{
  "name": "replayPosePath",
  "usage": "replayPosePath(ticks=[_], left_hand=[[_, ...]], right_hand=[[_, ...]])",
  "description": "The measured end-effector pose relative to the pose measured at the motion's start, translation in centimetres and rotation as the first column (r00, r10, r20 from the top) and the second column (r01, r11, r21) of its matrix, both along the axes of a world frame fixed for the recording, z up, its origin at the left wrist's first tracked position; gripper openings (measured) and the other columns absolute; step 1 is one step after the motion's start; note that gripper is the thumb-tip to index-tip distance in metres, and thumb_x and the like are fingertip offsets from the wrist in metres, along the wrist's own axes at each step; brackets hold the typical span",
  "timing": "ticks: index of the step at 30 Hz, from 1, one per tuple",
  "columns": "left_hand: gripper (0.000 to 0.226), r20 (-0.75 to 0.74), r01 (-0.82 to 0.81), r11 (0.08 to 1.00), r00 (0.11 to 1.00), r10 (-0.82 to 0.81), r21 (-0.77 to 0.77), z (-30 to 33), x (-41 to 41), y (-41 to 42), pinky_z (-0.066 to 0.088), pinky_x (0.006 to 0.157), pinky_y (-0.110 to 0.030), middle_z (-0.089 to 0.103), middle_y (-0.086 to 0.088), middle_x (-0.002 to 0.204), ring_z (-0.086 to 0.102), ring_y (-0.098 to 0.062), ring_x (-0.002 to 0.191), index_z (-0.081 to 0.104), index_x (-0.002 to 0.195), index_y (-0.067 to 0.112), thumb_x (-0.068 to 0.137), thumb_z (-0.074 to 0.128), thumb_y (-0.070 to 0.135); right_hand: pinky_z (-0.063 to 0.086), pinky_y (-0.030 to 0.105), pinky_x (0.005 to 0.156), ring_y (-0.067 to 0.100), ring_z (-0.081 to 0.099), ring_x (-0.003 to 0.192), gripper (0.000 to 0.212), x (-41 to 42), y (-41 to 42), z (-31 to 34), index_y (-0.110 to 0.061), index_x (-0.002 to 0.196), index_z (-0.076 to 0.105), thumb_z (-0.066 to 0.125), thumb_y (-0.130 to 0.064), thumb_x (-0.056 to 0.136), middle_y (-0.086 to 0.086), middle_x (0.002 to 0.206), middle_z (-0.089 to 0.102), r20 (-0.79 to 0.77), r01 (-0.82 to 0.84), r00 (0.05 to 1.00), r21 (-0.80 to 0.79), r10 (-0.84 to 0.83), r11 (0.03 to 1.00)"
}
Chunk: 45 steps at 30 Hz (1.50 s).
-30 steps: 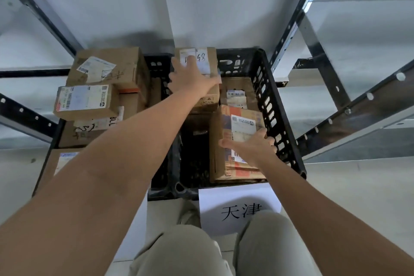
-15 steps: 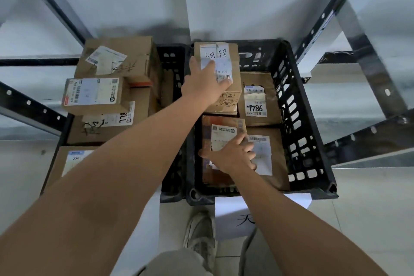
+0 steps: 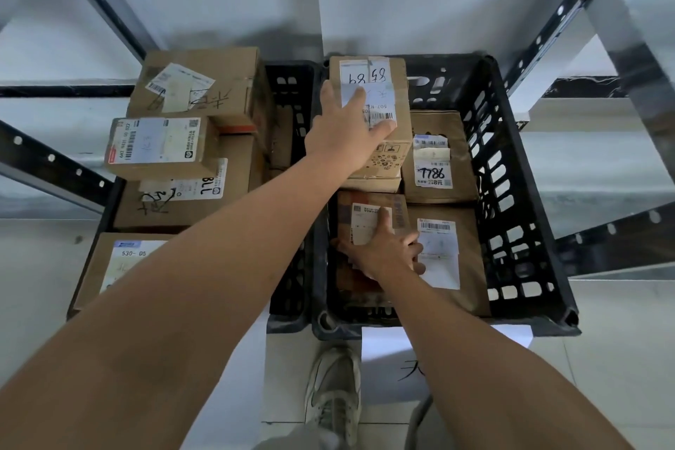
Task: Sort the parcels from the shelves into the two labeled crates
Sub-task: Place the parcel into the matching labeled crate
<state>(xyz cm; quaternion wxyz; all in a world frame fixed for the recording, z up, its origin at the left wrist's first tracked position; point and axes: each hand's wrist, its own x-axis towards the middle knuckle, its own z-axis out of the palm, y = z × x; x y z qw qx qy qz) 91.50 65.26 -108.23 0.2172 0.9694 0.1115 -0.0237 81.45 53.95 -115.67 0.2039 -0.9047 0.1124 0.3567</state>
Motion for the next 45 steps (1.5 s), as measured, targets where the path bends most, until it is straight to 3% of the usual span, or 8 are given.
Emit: replayPosePath(ticks=[7, 14, 21, 26, 31, 36, 40, 45], left_hand=[[0.08, -0.022, -0.001, 1.0, 1.0, 0.001, 0.006, 0.5, -0.3, -0.1, 0.053, 0.095, -0.047, -0.001, -0.011, 0.166, 0.044, -0.039, 0.134, 0.024, 0.155, 0.029, 0.091, 0.048, 0.071], [0.08, -0.022, 0.001, 1.0, 1.0, -0.001, -0.007, 0.6, -0.8, -0.1, 0.052, 0.093, -0.044, -0.004, -0.011, 0.166, 0.044, -0.039, 0.134, 0.022, 0.157, 0.029, 0.092, 0.047, 0.069], [0.079, -0.008, 0.014, 1.0, 1.0, -0.014, 0.001, 0.4, -0.9, 0.0, 0.051, 0.094, -0.045, -0.004, -0.01, 0.166, 0.04, -0.038, 0.138, 0.022, 0.157, 0.03, 0.092, 0.046, 0.07], [0.079, 0.01, 0.017, 1.0, 1.0, -0.017, -0.001, 0.3, -0.3, 0.2, 0.053, 0.092, -0.045, -0.003, -0.011, 0.166, 0.042, -0.038, 0.137, 0.023, 0.156, 0.03, 0.092, 0.043, 0.073], [0.079, 0.032, 0.023, 1.0, 0.999, -0.023, -0.001, -0.3, -0.1, 0.4, 0.056, 0.09, -0.044, -0.003, -0.01, 0.166, 0.044, -0.038, 0.135, 0.023, 0.155, 0.032, 0.091, 0.042, 0.074], [0.079, 0.028, 0.024, 0.999, 0.999, -0.023, -0.029, -0.1, -0.2, 0.3, 0.052, 0.089, -0.043, -0.006, -0.009, 0.167, 0.039, -0.04, 0.139, 0.02, 0.157, 0.033, 0.092, 0.042, 0.073], [0.079, 0.002, 0.024, 1.0, 1.0, -0.024, -0.008, 0.4, -0.9, 0.2, 0.051, 0.089, -0.042, -0.008, -0.009, 0.167, 0.039, -0.041, 0.139, 0.018, 0.158, 0.034, 0.092, 0.041, 0.073], [0.08, -0.01, 0.015, 1.0, 1.0, -0.015, -0.001, 0.4, -1.0, 0.0, 0.05, 0.092, -0.044, -0.009, -0.009, 0.167, 0.038, -0.042, 0.139, 0.016, 0.158, 0.034, 0.092, 0.041, 0.073]], right_hand=[[0.011, 0.069, 0.118, 0.044, -0.028, 0.147, 0.122, 0.9, -3.8, -0.5, -0.041, 0.152, -0.026, 0.065, -0.073, 0.078, 0.008, 0.151, -0.05, -0.109, -0.425, 0.899, 0.013, 0.424, 0.905], [0.002, 0.057, 0.123, 0.039, -0.025, 0.149, 0.116, 0.3, -3.7, -4.2, -0.029, 0.156, -0.023, 0.046, -0.085, 0.08, 0.02, 0.159, -0.033, -0.026, -0.635, 0.768, -0.162, 0.64, 0.755], [0.006, 0.055, 0.123, 0.036, -0.016, 0.152, 0.096, 1.6, -4.3, -2.8, -0.031, 0.158, -0.013, 0.053, -0.059, 0.095, 0.015, 0.165, -0.021, -0.063, -0.786, 0.608, -0.191, 0.791, 0.588], [0.01, 0.053, 0.122, 0.034, -0.015, 0.153, 0.094, 1.1, -4.6, -3.9, -0.033, 0.159, -0.012, 0.054, -0.057, 0.096, 0.013, 0.165, -0.021, -0.06, -0.794, 0.599, -0.176, 0.798, 0.582], [0.002, 0.053, 0.123, 0.037, -0.013, 0.153, 0.093, 0.0, -4.3, -6.2, -0.031, 0.158, -0.014, 0.052, -0.056, 0.097, 0.017, 0.165, -0.019, -0.038, -0.798, 0.563, -0.283, 0.825, 0.532], [0.006, 0.057, 0.122, 0.041, -0.009, 0.153, 0.094, 0.0, -3.8, -6.1, -0.027, 0.159, -0.013, 0.054, -0.052, 0.097, 0.021, 0.166, -0.01, -0.027, -0.787, 0.538, -0.373, 0.842, 0.491], [0.014, 0.061, 0.121, 0.042, -0.007, 0.152, 0.094, 0.6, -3.8, -4.8, -0.034, 0.159, -0.006, 0.061, -0.046, 0.095, 0.018, 0.166, -0.012, -0.087, -0.825, 0.522, -0.303, 0.848, 0.477], [0.026, 0.075, 0.11, 0.057, -0.015, 0.145, 0.081, 1.2, -4.9, -4.5, -0.051, 0.154, -0.008, 0.052, -0.051, 0.099, 0.006, 0.161, -0.034, -0.195, -0.749, 0.661, -0.233, 0.724, 0.621]])
